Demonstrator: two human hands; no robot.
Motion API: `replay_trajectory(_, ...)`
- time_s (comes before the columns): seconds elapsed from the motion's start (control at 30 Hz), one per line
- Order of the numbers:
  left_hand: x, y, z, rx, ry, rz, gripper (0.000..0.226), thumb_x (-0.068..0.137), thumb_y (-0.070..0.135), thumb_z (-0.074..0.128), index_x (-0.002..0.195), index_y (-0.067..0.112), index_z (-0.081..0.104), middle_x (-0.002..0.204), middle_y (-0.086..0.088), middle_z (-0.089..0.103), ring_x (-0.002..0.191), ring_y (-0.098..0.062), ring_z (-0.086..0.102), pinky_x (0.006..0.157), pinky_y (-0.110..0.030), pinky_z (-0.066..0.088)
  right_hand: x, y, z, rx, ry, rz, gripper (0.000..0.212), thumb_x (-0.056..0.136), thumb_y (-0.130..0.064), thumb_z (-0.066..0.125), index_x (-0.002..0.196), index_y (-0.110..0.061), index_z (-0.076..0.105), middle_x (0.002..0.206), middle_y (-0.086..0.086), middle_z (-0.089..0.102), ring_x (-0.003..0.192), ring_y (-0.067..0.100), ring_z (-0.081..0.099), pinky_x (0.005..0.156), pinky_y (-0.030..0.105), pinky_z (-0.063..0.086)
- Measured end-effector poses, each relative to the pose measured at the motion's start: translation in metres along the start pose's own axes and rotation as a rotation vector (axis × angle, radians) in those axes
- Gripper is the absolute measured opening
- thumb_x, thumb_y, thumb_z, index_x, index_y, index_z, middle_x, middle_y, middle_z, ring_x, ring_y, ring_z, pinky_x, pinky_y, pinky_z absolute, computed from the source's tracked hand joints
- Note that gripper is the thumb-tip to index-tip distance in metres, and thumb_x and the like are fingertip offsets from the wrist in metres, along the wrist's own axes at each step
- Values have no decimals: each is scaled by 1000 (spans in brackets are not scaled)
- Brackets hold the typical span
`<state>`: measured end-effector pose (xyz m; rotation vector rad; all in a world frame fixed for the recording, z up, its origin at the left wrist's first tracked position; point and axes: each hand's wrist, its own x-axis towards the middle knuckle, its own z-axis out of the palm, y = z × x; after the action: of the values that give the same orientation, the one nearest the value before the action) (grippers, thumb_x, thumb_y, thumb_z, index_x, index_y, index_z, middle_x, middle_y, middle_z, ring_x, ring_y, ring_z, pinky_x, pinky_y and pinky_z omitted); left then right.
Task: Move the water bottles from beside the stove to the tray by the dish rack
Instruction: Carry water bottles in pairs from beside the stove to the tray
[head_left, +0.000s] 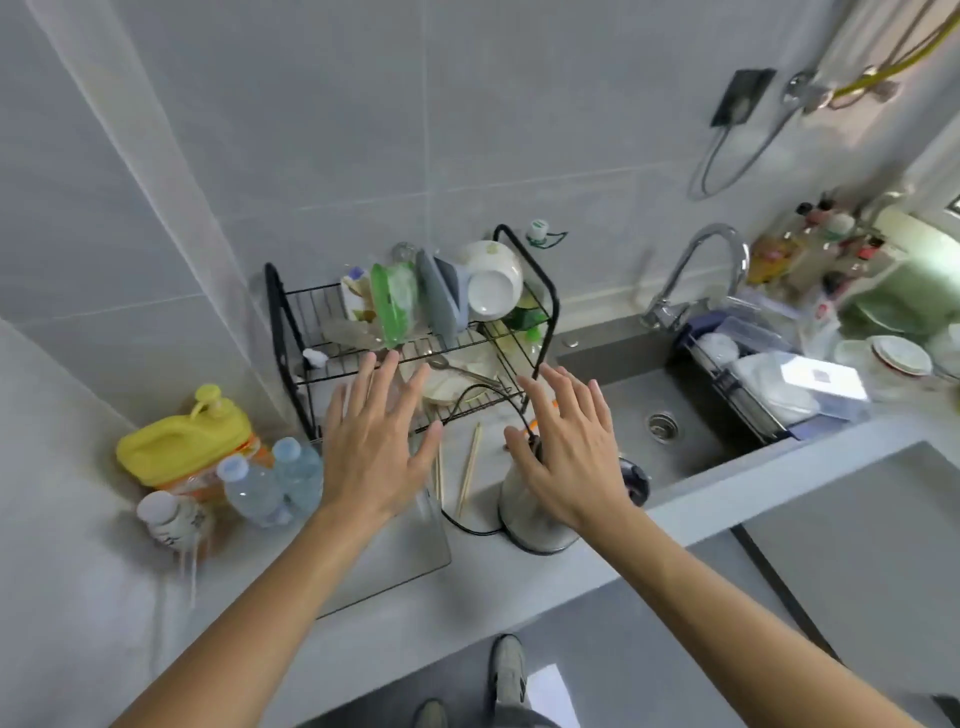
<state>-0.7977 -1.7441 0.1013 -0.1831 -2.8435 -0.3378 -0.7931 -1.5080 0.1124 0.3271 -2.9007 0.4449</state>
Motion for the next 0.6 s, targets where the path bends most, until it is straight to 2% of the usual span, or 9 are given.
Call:
replay_trajectory(0.13, 17, 79, 21, -94, -35, 201, 69, 99, 55, 43, 162, 29, 35, 170, -8, 31, 160, -30, 21, 126, -57, 24, -63, 57, -33, -79, 53, 237, 60, 103, -56, 40, 155, -27, 41, 165, 3, 36, 157, 26, 24, 130, 52, 12)
replay_trajectory(0.27, 18, 188, 38, -151, -85, 415, 72, 98, 55, 45, 164, 30, 30, 171, -7, 29, 161, -29, 19, 125, -56, 26, -138, 117, -71, -97, 135, 483, 61, 104, -58, 39, 156, -28, 39, 166, 2, 35, 158, 24, 23, 131, 51, 11)
replay_trajectory(0.47, -20, 358, 66, -241, -157, 709, 72, 99, 52, 53, 163, 31, 29, 169, -7, 31, 160, -30, 21, 127, -58, 22, -262, 215, -126, -160, 251, 803, 65, 99, -58, 38, 156, -26, 41, 165, 6, 38, 157, 26, 26, 131, 52, 12)
replay_trajectory(0.6, -55, 484, 83, -260, -164, 874, 71, 98, 56, 46, 163, 30, 31, 168, -6, 33, 159, -29, 23, 126, -57, 25, -353, 284, -158, -160, 312, 976, 65, 98, -56, 43, 156, -29, 39, 166, 4, 36, 158, 24, 23, 131, 51, 9)
